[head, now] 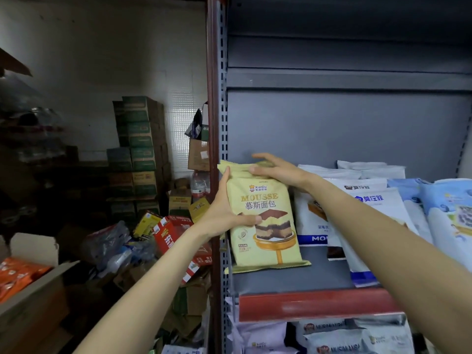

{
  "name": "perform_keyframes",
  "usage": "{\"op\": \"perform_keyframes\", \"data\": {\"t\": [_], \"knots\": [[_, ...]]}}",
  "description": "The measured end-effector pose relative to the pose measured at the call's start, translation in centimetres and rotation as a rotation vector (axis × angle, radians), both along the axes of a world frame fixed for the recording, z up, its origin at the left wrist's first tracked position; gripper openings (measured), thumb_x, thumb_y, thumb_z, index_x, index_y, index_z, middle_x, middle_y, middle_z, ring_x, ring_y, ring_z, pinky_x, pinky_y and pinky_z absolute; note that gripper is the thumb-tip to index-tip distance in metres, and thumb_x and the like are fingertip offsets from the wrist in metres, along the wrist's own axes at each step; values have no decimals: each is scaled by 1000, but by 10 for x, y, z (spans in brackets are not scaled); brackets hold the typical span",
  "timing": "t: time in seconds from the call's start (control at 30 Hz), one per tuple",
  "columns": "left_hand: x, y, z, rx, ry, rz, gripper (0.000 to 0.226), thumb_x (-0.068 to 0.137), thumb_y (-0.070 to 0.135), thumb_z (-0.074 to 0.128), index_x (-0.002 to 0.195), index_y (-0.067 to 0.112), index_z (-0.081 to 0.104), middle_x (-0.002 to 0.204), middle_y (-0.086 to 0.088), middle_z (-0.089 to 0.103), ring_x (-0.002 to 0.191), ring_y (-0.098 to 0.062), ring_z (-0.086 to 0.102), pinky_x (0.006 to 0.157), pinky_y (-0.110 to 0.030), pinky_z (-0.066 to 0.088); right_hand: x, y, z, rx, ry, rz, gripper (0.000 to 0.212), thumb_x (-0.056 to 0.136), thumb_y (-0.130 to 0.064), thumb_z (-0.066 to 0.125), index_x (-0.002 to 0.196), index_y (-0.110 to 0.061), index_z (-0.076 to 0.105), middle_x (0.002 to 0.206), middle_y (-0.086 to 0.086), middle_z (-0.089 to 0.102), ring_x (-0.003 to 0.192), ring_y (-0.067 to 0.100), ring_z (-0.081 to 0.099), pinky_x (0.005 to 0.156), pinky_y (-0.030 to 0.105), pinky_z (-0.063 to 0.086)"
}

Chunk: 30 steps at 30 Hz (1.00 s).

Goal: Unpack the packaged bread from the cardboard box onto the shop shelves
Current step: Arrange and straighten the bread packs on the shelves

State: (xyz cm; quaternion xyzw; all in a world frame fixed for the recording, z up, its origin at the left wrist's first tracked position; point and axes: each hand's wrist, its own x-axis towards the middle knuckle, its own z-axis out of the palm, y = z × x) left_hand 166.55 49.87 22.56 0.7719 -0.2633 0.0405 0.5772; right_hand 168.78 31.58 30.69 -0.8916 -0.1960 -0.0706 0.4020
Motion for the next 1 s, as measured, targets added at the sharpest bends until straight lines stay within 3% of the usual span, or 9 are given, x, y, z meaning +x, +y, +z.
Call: {"op": "perform_keyframes", "data": {"t": [0.13, 0.27, 0.4, 0.5, 0.6, 0.67, 0.73, 0.83, 1.0], "knots": [[2, 2, 1, 13, -17, 5, 132, 66, 13, 85, 146, 35, -18, 145, 1, 40, 128, -10, 46, 102, -28, 42, 4, 0, -3, 68, -3, 20, 56, 91, -45, 53, 141, -30, 34, 138, 2, 46, 111, 11, 50, 88, 21, 38], [-10, 2, 2, 36, -50, 62, 140, 56, 37, 90, 146, 37, -16, 151, 5, 32, 132, -8, 40, 109, -37, 38, -6, -1, -4, 104, -99, -95, 54, 91, -49, 49, 140, -27, 39, 142, 1, 42, 122, 14, 47, 99, 26, 37], [-28, 5, -6, 37, -85, 88, 123, 69, 28, 83, 148, 34, -11, 136, 23, 34, 115, 15, 42, 85, -2, 41, -54, -9, -21, 119, -355, -165, 49, 92, -40, 54, 136, -26, 42, 138, 2, 38, 115, 8, 40, 100, 24, 31], [-38, 7, -17, 64, -56, 54, 117, 72, 16, 80, 145, 36, -9, 117, 38, 35, 92, 29, 45, 71, 3, 39, -85, -20, -51, 33, -378, -156, 67, 83, -34, 67, 141, -27, 33, 143, 2, 34, 130, 12, 33, 110, 34, 30], [-38, 9, -22, 110, -2, 26, 128, 68, 7, 82, 146, 33, -17, 124, 25, 38, 106, 13, 47, 73, 0, 41, -98, -28, -77, -33, -247, -96, 102, 73, -33, 78, 148, -32, 8, 153, -3, 18, 142, 12, 14, 113, 30, 22], [-38, 8, -19, 128, 11, 20, 132, 67, 4, 82, 145, 36, -20, 133, 12, 38, 113, 1, 46, 74, -4, 44, -99, -29, -85, -50, -125, -8, 116, 71, -27, 81, 148, -31, -5, 153, -9, 14, 138, 7, 22, 102, 8, 23], [-38, 7, -17, 143, 21, 23, 133, 68, 4, 82, 144, 38, -21, 133, 7, 39, 115, -5, 47, 80, -11, 44, -95, -27, -90, -38, 0, 92, 122, 72, -14, 80, 147, -33, -13, 145, -8, 27, 125, 2, 38, 86, -4, 32], [-37, 8, -17, 137, 12, 26, 138, 63, 3, 84, 144, 40, -21, 130, 11, 41, 124, -12, 47, 94, -26, 46, -87, -19, -96, -81, -20, 120, 125, 71, -6, 79, 146, -37, -17, 136, 2, 46, 111, 5, 55, 79, 2, 42], [-36, 10, -19, 134, 19, 45, 140, 61, 5, 85, 143, 42, -22, 126, 20, 39, 126, -14, 45, 104, -40, 42, -81, -14, -98, -60, -57, 132, 126, 71, -4, 78, 144, -42, -17, 146, 4, 35, 112, 9, 56, 78, 8, 46]]}}
